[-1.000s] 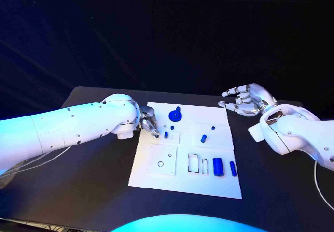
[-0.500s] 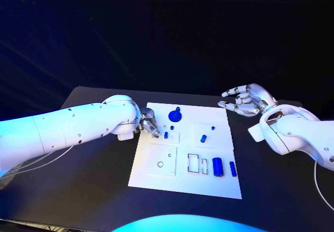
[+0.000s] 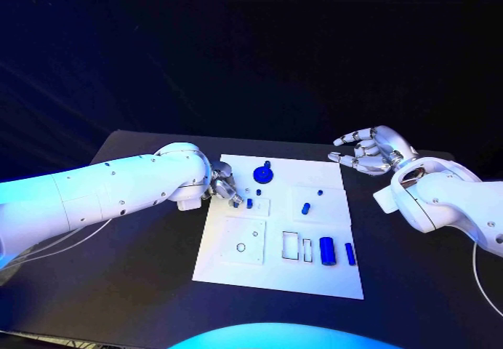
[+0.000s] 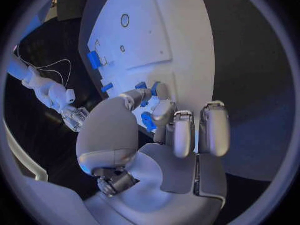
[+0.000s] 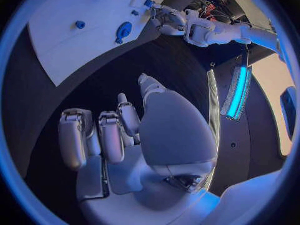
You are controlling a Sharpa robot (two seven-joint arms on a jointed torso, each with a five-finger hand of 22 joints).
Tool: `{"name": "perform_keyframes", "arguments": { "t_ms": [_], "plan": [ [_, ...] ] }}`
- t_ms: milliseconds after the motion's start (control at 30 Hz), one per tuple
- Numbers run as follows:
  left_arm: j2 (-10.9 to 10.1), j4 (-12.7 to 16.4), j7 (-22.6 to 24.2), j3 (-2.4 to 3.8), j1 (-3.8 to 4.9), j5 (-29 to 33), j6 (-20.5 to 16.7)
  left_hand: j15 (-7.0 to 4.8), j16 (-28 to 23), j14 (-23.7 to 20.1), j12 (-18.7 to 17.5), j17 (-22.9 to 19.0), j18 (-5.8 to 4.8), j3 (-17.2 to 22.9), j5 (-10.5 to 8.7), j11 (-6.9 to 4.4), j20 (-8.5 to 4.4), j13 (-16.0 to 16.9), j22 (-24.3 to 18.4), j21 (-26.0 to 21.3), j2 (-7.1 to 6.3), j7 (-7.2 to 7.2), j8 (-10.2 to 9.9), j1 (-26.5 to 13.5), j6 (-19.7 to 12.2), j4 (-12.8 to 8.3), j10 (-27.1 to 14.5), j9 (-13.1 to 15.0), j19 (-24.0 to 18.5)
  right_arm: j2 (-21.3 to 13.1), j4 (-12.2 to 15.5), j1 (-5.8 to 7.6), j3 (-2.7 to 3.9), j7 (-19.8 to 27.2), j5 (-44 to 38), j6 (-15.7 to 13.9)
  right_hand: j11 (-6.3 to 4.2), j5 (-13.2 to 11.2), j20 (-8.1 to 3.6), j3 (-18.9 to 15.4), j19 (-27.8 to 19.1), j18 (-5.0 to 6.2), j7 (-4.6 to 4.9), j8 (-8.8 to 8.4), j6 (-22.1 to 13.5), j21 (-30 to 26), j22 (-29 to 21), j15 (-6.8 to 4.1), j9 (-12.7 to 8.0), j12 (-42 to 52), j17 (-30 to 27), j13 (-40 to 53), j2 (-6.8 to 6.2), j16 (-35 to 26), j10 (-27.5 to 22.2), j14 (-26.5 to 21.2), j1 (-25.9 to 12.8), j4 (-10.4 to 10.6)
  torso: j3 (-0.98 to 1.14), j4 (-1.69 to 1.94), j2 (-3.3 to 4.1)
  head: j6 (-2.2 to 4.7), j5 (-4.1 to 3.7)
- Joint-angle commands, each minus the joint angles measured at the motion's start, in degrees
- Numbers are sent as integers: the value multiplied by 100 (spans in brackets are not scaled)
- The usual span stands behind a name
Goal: Assemble the parts on the task board
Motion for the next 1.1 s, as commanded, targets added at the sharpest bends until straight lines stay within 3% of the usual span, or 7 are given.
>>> {"name": "perform_keyframes", "arguments": {
  "t_ms": [33, 200, 300, 767, 900, 1033, 1100],
  "plan": [
    [-8, -6, -52, -25, -34, -31, 66, -28, 38, 596, -42, 1510, -72, -153, -22, -22, -36, -8, 124, -15, -4, 32, -24, -66, -1, 97, -40, -13, 6, -4, 9, -3, 1, 71, -21, 48, -20, 20, -49, 36, 269, 75, -13, 13, 36, -27, 1113, -35, -8, 10, 1034, 44, 1, -22, 2, 491, -46, -1, -6, 3, 0, 9, -9],
    [-44, 13, -49, -19, -35, -44, 8, -24, 38, 596, -78, 1510, -69, -505, -66, -14, -33, -32, 113, -27, -61, 41, -46, -113, 0, 362, -67, -36, 1, -6, 7, -3, 1, 75, -21, 47, -20, 20, -49, 36, 269, 75, -13, 13, 36, -27, 1113, -35, -8, 10, 1034, 44, 1, -22, 2, 491, -46, -1, -8, 4, -2, 11, -12],
    [-64, 30, -44, -4, -36, -42, -52, -16, 38, 596, -100, 1510, -66, -773, -561, -3, -25, -45, 102, -39, -54, 53, -56, -98, -3, 628, -89, -52, -4, -6, 5, -3, 1, 78, -20, 45, -20, 20, -49, 36, 269, 75, -13, 13, 36, -27, 1113, -35, -8, 10, 1034, 44, 1, -22, 2, 491, -46, -1, -6, 5, 0, 18, -15],
    [-176, 127, 49, 70, -35, 324, -539, 4, 38, 596, -279, 1510, -46, -1436, -1479, 29, -5, -250, 26, -96, 142, 89, -80, -360, -93, 666, -220, -88, -48, -5, 0, -12, 1, 90, -18, 35, -19, 19, -50, 37, 265, 77, -11, 12, 31, -37, 1107, -35, -12, 2, 1024, 34, 2, -26, -7, 488, -63, 4, -2, 4, -7, 18, -10],
    [-210, 134, 204, 95, -34, 602, -908, 60, -87, 526, -718, 1286, 42, -1997, -1832, 108, 40, -797, -367, -342, 316, 166, -113, -310, -311, 667, -556, -95, -290, -4, -1, -15, 1, 93, -18, 32, -19, 19, -50, 37, 265, 77, -11, 12, 31, -37, 1107, -35, -12, 2, 1024, 34, 2, -26, -7, 488, -63, 4, -2, 7, -5, 31, -32],
    [-275, 158, 531, 131, -34, 880, -1290, 99, -189, 471, -964, 1116, 102, -2239, -1817, 154, 82, -1120, -650, -530, 445, 226, -116, -223, -450, 669, -775, -88, -459, -9, -4, -18, 1, 95, -17, 30, -19, 19, -50, 37, 265, 77, -11, 12, 31, -37, 1107, -35, -12, 2, 1024, 34, 2, -26, -7, 488, -63, 4, -4, 0, -2, 43, -35],
    [-306, 169, 871, 143, -33, 1130, -1399, 186, -363, 366, -1527, 837, 181, -2379, -1780, 253, 146, -1824, -1028, -792, 529, 335, -154, -61, -729, 667, -1272, -89, -697, -13, -5, -19, 1, 95, -17, 28, -19, 19, -50, 37, 265, 77, -11, 12, 31, -37, 1107, -35, -12, 2, 1024, 34, 2, -26, -7, 488, -63, 4, -2, 2, -3, 48, -34]
  ]
}}
